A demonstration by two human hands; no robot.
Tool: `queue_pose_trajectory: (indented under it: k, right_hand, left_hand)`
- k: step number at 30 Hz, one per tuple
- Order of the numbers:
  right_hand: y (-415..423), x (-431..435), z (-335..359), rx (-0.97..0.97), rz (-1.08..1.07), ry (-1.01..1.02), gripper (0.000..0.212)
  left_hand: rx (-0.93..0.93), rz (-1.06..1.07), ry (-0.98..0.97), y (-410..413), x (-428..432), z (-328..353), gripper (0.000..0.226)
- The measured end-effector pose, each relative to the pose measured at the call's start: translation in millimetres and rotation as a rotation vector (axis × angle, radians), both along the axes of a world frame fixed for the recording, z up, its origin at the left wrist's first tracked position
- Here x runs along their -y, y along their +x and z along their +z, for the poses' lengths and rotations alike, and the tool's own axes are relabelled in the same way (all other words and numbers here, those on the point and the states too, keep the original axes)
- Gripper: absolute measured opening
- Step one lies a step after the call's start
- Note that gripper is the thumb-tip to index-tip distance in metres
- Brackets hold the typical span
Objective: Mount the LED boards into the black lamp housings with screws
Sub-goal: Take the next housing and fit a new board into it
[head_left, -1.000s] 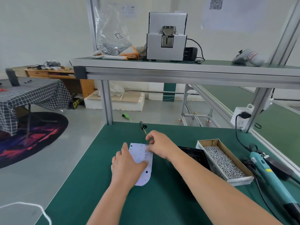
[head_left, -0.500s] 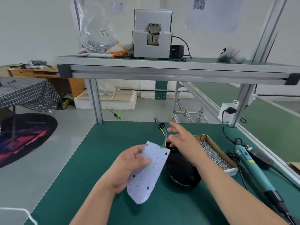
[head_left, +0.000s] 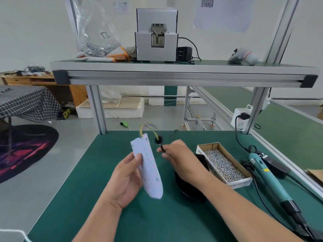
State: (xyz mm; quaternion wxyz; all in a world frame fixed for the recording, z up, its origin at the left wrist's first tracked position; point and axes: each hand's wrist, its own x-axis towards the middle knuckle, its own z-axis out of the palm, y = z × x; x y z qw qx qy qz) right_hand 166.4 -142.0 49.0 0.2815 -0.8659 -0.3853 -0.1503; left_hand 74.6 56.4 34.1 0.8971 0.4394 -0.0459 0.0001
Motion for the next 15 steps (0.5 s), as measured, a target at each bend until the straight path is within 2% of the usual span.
queue_pose_trajectory:
  k: [2,6,8,11,15]
  right_hand:
    - [-5.5,-13.8,2.3,0.058,0.061,-0.062,0.038]
    - [-22.1,-31.7,2.2,0.193,0.105,-0.099,0.030]
    - [-20.1,-30.4,-2.2,0.178,0.122,-0.115,0.027]
    - [-15.9,-23.7,2.6,0.034,0.102,-0.159,0.038]
    - [-9.2,-10.4,15.1,-0.033,0.136,-0.193,0.033]
  left_hand:
    - [0.020,0.031,-0.019,2.4,0.4,-0.6,0.040]
    - [-0.035,0.010,-0.101,3.8,-2.7,-4.5,0.062]
    - [-0.078,0.035,-0.146,6.0,-4.8,-7.3,0.060]
    - [-0.138,0.146,-0.173,10.3,-7.7,-12.0,0.051]
    - [-0.172,0.284,-0.221,11.3,-9.8,-13.3,0.038]
